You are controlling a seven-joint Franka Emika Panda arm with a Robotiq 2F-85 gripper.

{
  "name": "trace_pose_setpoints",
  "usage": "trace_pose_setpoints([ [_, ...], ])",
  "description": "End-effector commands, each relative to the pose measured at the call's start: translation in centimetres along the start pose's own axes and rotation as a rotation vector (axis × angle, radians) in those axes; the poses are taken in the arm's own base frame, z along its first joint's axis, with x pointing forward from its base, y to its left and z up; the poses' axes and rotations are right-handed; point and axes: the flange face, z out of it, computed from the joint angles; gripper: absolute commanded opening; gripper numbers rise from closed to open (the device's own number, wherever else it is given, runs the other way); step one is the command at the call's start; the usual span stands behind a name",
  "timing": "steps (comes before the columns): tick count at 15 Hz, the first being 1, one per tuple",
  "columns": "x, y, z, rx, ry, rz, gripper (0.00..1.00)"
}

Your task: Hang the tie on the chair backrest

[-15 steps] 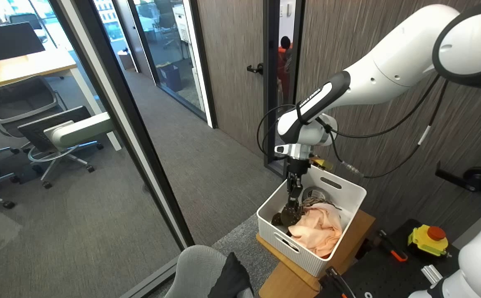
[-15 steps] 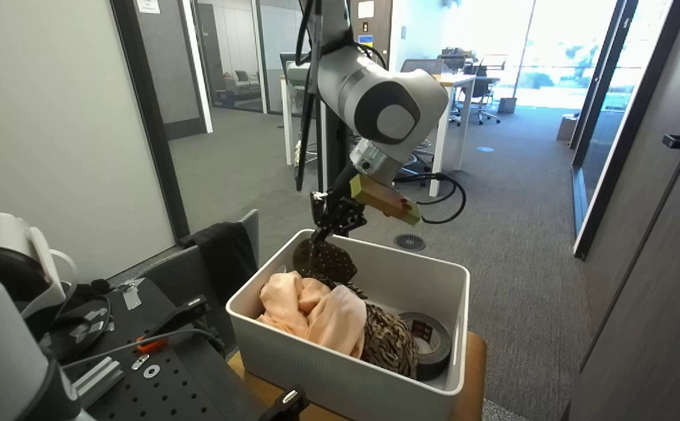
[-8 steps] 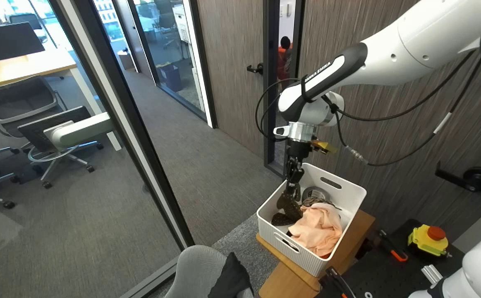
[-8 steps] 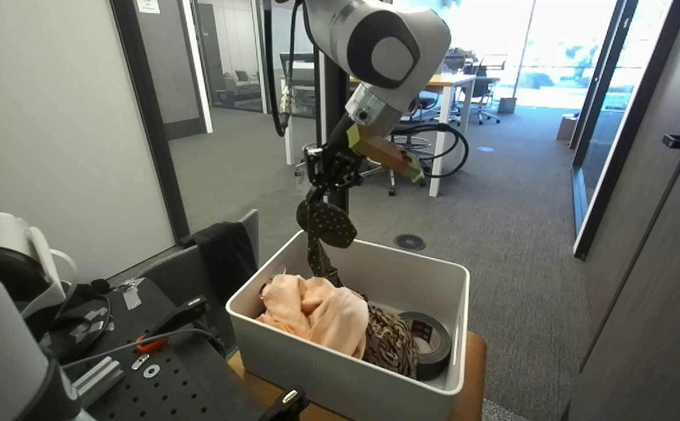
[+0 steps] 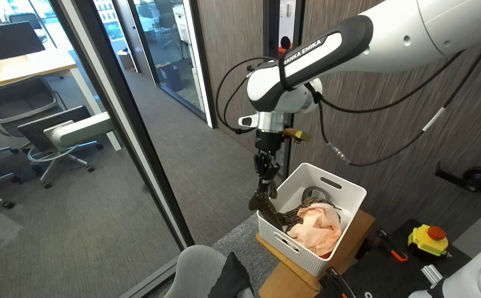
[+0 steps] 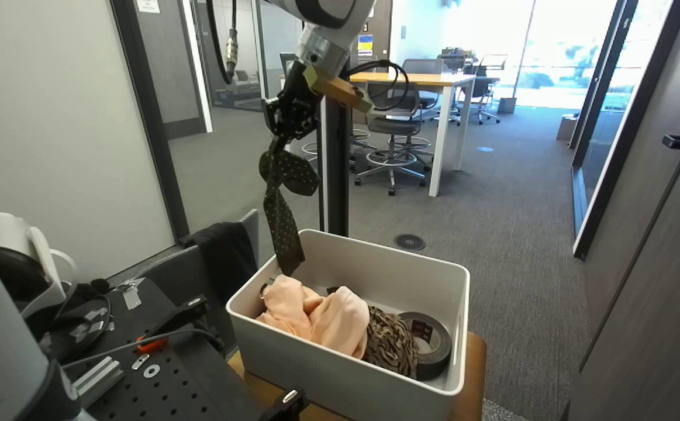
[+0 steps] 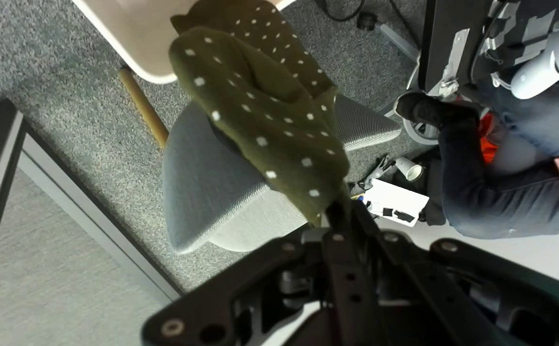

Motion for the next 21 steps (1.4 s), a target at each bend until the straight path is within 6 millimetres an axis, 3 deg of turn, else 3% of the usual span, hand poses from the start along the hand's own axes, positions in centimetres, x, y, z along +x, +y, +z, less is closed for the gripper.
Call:
trace_pose_setpoints([
  [1,5.2,-1.7,-1.9,-0.013,-0.042,-0.099,0.07],
  [6,10.7,-2.7,-2.9,-0.038,-0.077,-0.214,0.07],
  [11,12.9,-1.6,-2.9,-0.042,-0.091,-0.258,0.07],
  [17,13.0,1.5,0.1,-0.025,-0.095,-0.231,0.07],
  [21,13.5,3.2,4.0,-0.012,-0.097,-0.155,0.07],
])
